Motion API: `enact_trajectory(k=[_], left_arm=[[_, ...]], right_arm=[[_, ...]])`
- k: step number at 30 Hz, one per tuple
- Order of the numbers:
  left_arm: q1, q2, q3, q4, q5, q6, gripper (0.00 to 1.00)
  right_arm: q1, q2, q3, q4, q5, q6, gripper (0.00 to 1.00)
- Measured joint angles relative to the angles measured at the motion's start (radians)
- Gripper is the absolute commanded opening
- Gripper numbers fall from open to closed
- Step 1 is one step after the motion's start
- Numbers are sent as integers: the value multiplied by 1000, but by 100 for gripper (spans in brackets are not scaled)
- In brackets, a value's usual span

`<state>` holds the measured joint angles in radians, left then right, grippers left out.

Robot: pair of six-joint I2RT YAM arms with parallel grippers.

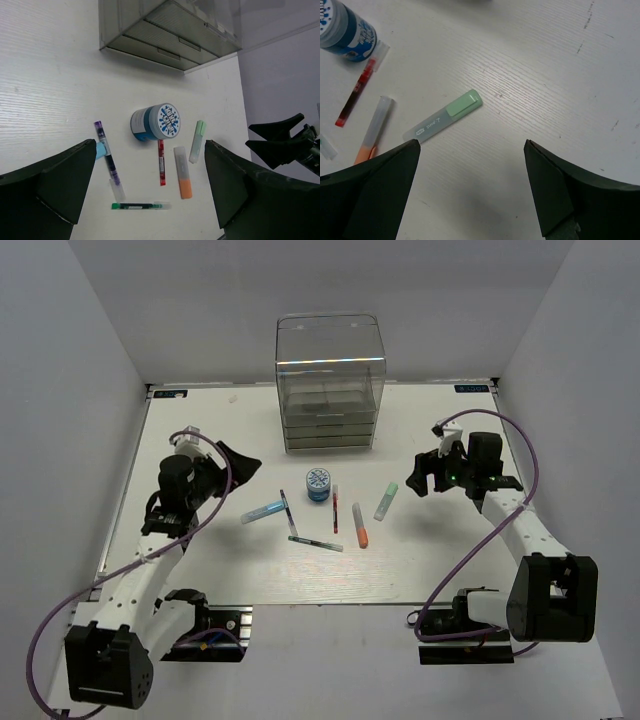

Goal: Sort the stationery into containers
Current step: Open the drawer

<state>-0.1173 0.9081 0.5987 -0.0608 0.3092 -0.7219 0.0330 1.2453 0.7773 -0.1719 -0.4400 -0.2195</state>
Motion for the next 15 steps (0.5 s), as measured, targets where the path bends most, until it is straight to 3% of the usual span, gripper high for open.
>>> enact_trajectory(k=[8,12,14,15], left_arm=[[-120,160,3,132,2,-53,99],[-183,256,14,203,-14,-84,85],[-214,295,18,248,-37,-105,69],[-227,314,21,272,-48,-116,65]], right_arm=[[-3,10,33,-60,-221,-135,90],[0,64,72,-66,-315,-174,63],[0,84,74,-60,-341,-178,45],[2,91,74,-56,-353,-179,41]])
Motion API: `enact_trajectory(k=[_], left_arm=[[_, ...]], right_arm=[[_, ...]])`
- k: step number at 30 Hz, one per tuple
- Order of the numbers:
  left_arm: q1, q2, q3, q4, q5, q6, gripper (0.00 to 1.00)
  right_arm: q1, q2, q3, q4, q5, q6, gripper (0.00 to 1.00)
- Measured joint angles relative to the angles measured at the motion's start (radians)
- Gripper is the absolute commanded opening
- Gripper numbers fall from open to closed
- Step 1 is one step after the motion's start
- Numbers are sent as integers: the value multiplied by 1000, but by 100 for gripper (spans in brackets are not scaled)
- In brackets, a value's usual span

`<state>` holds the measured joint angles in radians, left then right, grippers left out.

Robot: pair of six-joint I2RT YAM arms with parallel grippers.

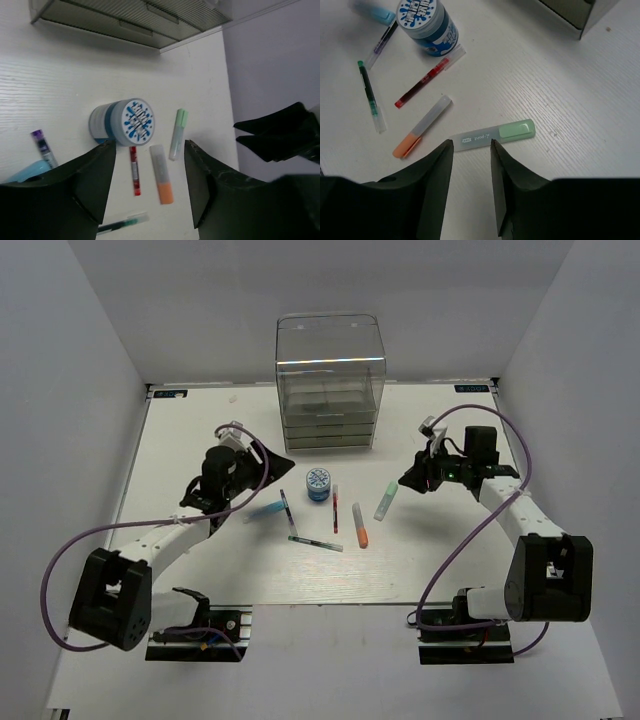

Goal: Sort the stationery into containers
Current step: Open the drawer

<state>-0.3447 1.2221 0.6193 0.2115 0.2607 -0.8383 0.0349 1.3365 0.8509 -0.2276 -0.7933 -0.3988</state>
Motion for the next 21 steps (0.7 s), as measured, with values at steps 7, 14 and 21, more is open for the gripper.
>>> enact_trajectory(k=[7,14,21], left_arm=[[-74,153,48,195,-108,-84,74],[-117,375,155,363,-200,-158,67],[-158,589,315,486,-306,-204,59]], right_arm=[[27,13,0,61,-45,19,60],[59,3,-39,140,-37,7,58],[64,-39,-120,214,-53,-49,56]])
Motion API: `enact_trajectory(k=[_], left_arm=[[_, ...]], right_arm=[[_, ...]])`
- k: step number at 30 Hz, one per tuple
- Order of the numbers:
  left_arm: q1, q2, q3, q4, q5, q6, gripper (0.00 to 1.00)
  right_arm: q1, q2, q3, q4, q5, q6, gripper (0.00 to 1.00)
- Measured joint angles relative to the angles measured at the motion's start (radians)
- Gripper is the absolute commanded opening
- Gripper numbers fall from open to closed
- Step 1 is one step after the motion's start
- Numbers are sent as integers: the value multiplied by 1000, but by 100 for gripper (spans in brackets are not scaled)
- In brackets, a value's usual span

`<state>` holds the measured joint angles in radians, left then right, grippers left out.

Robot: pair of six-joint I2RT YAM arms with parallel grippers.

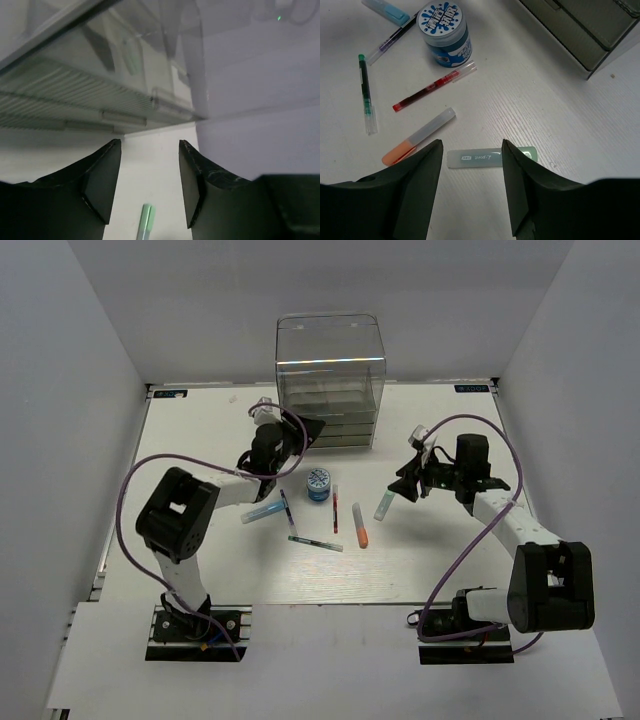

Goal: Sort the stationery into containers
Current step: Open the drawer

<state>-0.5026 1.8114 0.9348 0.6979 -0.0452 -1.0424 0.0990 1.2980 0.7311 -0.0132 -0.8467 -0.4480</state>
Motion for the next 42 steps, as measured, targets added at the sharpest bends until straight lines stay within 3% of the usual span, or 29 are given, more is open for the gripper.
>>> enact_trajectory(k=[6,10,15,23,38,40,41,42], left_arm=[[-12,98,125,38,-51,-18,47],[-13,126,154,39,-69,-37,47],[-19,156,176,44,-84,-64,26],[-22,164,166,89,-109,-91,2],[-30,4,36,179,-104,-1,2],[-30,-15,36,194,-104,8,13],[-31,-19,36,197,-104,13,34],[-31,-19,36,199,-103,21,42]], right_arm=[[0,0,-20,52,-18,-23,55],[0,0,-29,69,-24,-33,55],[0,-2,-42,87,-32,-35,54],[0,-13,-55,92,-42,-56,50],[102,-16,-40,63,-54,-188,50],[119,-8,-27,63,-53,-191,50],[126,-4,-21,63,-51,-192,50],[132,-2,-18,63,-49,-192,51]])
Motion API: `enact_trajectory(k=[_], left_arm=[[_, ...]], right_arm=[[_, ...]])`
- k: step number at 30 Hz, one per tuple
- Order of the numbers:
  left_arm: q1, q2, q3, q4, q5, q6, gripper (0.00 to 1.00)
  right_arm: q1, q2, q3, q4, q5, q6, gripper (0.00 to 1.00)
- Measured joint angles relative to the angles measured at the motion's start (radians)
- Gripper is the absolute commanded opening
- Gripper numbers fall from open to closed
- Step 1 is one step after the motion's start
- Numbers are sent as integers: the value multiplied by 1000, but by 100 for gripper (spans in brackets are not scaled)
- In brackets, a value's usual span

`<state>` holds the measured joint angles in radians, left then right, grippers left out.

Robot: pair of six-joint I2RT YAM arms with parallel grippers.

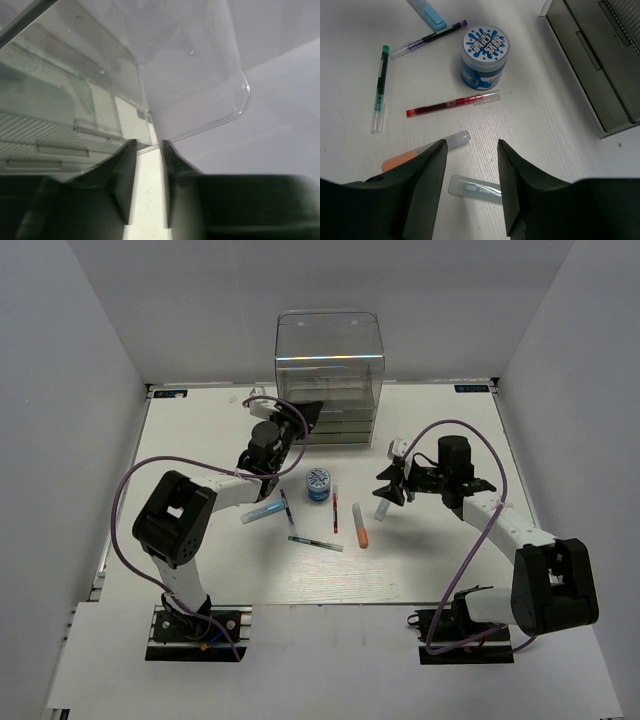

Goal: Sort the stationery into containers
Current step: Open the drawer

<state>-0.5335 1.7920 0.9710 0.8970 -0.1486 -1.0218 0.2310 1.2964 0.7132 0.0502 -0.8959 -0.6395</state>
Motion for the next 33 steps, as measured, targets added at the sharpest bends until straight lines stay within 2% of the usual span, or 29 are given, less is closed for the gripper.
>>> enact_trajectory(k=[3,7,15,24,33], left_arm=[[0,3,0,-22,8,-9,62],[0,6,0,-60,15,-21,66],[0,82,56,-120,19,-39,66],[0,174,112,-134,6,-67,59],[1,217,142,-85,-11,-91,46]], right_arm=[[11,3,2,0,6,0,52],[14,3,2,0,15,0,54],[14,3,-2,6,31,3,54],[14,3,-3,13,41,3,54],[13,3,-3,14,46,0,54]])
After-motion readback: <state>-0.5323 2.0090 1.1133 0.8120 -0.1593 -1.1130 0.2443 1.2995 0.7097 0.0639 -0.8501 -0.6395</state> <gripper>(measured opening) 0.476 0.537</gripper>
